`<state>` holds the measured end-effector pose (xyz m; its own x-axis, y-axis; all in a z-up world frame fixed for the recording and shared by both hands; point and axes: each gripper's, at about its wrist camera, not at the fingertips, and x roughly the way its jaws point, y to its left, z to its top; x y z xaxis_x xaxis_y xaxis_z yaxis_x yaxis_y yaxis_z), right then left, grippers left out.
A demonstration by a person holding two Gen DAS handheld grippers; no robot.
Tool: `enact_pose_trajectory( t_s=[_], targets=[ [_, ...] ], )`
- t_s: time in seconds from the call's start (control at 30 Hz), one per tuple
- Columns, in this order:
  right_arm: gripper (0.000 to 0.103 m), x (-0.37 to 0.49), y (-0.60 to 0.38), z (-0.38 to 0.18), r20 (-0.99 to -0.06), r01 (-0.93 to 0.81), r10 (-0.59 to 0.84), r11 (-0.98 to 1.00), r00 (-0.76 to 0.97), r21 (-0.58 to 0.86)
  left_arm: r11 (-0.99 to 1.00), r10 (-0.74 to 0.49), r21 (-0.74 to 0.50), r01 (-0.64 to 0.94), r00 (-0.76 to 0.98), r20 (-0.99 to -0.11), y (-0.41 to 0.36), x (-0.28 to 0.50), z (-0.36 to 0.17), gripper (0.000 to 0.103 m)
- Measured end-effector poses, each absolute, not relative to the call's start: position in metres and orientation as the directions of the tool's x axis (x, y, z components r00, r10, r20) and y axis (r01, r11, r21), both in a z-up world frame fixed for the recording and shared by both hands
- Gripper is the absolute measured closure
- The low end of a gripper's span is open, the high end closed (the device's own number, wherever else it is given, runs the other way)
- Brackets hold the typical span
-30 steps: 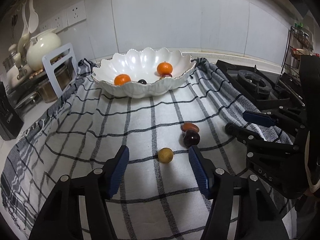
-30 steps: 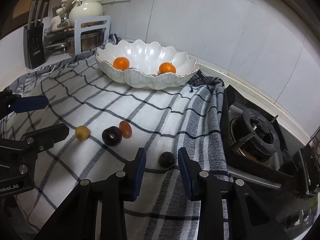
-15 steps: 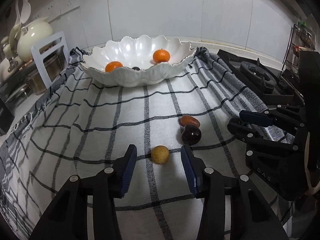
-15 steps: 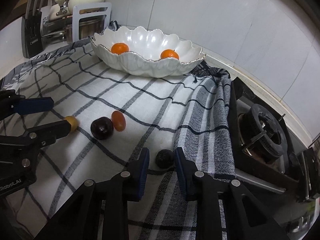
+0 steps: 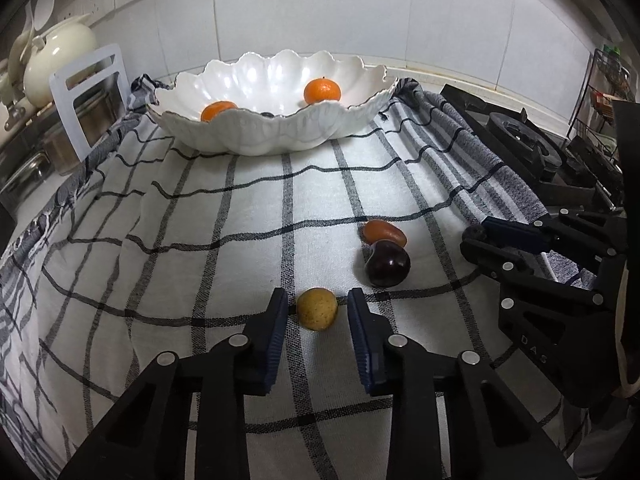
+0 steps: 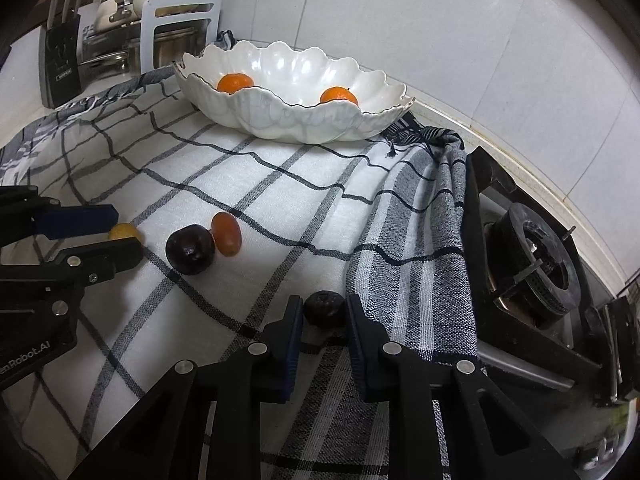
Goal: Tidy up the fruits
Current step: 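Grasp a yellow fruit with the left tool while the right tool grasps a small dark plum, then carry both fruits over the white bowl and open both tools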
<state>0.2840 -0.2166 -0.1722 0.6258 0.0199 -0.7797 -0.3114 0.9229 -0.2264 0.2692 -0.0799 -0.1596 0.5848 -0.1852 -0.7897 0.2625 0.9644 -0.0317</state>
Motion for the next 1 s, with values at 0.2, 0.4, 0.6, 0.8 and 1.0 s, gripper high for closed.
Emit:
enact_pose_trajectory(
  t_s=[0.2, 0.4, 0.6, 0.8, 1.0],
  targets=[
    [0.081, 0.284, -0.217, -0.172, -0.779, -0.310, 0.024, 0.925, 0.627, -0.221, 0.965, -0.184, -0.037, 0.258, 0.573, -0.799, -0.079, 0.271, -0.164, 0.080],
    [0.081, 0.282, -0.218, -0.171, -0.778, -0.309, 0.036, 0.928, 0.627, -0.207, 0.966, -0.188, -0.044, 0.253, 0.582, -0.791, -0.077, 0.268, -0.159, 0.080],
    [0.081, 0.277, -0.218, -0.164, -0.768, -0.301, 0.044, 0.933, 0.640, -0.198, 0.967, -0.193, -0.048, 0.249, 0.600, -0.776, -0.076, 0.264, -0.149, 0.080],
    [0.081, 0.272, -0.218, -0.151, -0.747, -0.289, 0.054, 0.938, 0.663, -0.189, 0.968, -0.209, -0.073, 0.239, 0.616, -0.759, -0.070, 0.260, -0.137, 0.080],
    [0.081, 0.266, -0.216, -0.133, -0.715, -0.273, 0.061, 0.944, 0.697, -0.186, 0.969, -0.216, -0.079, 0.235, 0.646, -0.733, -0.065, 0.254, -0.121, 0.080]
  ],
)
